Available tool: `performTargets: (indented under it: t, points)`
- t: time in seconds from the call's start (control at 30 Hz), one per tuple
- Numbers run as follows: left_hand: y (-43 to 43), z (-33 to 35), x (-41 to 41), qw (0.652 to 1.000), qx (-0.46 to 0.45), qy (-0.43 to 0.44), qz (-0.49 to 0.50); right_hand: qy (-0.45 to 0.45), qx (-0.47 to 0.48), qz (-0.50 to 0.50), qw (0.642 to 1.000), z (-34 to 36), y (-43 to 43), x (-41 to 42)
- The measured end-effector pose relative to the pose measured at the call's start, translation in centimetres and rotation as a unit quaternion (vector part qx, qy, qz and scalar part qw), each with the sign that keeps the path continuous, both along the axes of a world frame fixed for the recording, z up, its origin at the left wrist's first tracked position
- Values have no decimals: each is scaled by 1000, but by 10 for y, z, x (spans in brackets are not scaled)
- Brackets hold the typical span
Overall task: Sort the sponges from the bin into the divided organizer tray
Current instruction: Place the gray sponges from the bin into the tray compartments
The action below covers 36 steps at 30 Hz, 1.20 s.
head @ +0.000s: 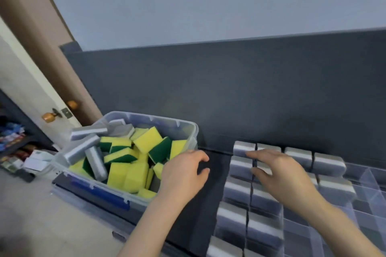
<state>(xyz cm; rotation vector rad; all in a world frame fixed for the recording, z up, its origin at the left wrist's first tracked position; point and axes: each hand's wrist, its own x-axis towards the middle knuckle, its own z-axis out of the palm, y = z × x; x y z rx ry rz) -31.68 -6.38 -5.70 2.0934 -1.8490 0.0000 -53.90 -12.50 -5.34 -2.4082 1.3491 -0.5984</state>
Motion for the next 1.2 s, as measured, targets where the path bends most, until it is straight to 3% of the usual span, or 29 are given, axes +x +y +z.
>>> performTargets:
  t: [0.6,0.83,1.2]
  points:
    - [44,10,236,999,-41,26,14,-5,-2,30,1000,9,56,225]
    - [44,5,334,990,-88,8,114,-20,25,22,999,-4,76,279]
    - [42,-14,360,989,-71,-28,126,8,56,35,998,-8,77,316]
